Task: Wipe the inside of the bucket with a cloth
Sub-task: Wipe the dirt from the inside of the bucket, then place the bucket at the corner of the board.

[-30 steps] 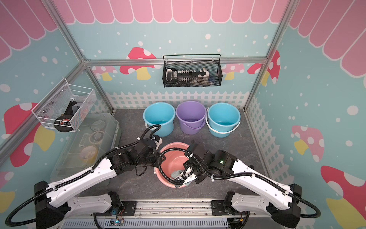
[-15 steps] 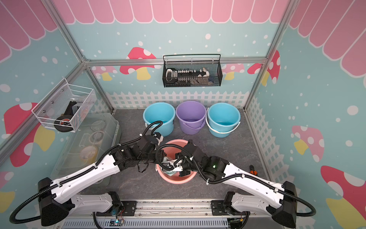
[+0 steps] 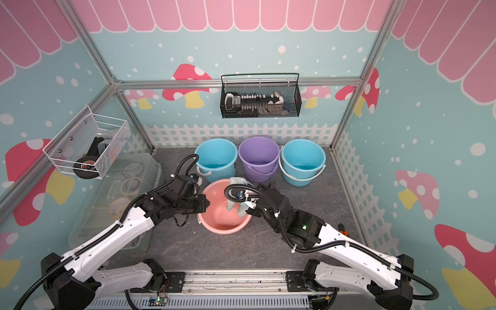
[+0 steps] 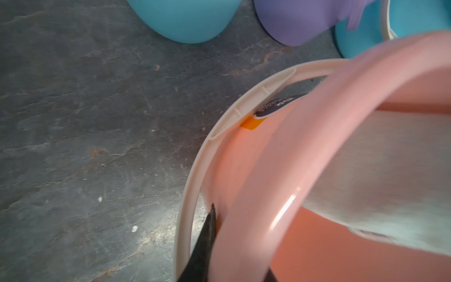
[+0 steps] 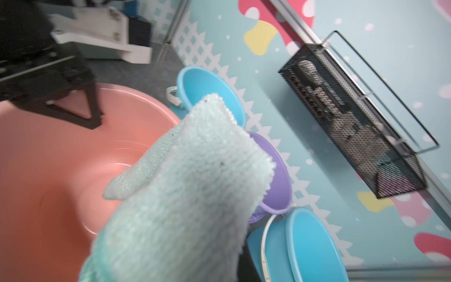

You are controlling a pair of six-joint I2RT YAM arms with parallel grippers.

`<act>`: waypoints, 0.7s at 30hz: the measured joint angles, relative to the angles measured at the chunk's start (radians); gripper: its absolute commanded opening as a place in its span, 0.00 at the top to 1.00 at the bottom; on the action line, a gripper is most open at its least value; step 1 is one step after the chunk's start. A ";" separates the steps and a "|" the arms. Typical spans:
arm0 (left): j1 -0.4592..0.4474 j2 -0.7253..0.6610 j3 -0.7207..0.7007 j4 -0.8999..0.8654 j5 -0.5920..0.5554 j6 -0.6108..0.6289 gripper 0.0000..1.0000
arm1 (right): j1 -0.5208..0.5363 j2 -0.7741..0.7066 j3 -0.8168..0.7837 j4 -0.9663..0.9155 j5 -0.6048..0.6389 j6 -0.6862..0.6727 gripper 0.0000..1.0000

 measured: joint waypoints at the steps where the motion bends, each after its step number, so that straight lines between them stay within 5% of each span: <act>1: 0.024 -0.016 -0.003 -0.014 0.001 0.002 1.00 | 0.000 -0.006 0.011 -0.001 0.034 0.020 1.00; 8: 0.284 -0.103 0.010 -0.132 0.010 0.024 1.00 | -0.003 -0.029 0.059 -0.022 0.193 0.126 1.00; 14: 0.470 -0.063 0.161 -0.253 0.011 0.053 1.00 | -0.003 -0.028 0.073 -0.043 0.227 0.138 1.00; 21: 0.550 0.005 0.426 -0.340 0.011 0.075 1.00 | -0.003 -0.034 0.103 -0.049 0.232 0.137 1.00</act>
